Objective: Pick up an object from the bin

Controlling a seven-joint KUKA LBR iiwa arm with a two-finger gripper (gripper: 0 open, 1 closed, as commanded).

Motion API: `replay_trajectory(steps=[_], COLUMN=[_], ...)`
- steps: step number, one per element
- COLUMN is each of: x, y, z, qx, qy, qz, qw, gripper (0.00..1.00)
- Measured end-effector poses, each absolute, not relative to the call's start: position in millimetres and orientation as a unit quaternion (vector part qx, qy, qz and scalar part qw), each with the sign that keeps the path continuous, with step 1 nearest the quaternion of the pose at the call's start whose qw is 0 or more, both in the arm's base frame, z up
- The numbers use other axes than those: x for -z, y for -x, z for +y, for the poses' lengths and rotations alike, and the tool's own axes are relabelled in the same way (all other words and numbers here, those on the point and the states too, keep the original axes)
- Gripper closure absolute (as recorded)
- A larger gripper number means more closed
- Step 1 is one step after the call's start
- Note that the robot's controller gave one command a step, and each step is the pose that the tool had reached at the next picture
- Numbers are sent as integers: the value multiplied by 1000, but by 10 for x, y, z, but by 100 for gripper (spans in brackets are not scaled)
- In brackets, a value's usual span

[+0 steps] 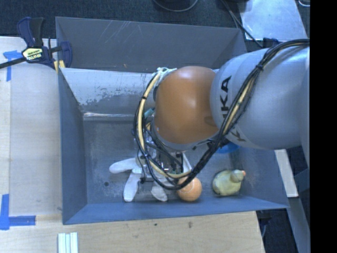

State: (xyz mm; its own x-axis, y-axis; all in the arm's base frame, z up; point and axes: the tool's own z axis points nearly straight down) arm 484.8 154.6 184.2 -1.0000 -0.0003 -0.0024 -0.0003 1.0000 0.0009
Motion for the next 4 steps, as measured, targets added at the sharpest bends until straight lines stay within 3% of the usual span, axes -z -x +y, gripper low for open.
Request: replay_trajectory(steps=[1,2,3,4], x=[-1806,-1193,-1289,-1513], y=[-4863,-4999,-4938,-5088], z=[1551,1520,1464,1387], qx=[0,-1,2,-3], qy=[-7,-15,-5,-14], qz=[1000,1000,1000,1000], qw=[1,4,-6,10], gripper=[0,0,0,0])
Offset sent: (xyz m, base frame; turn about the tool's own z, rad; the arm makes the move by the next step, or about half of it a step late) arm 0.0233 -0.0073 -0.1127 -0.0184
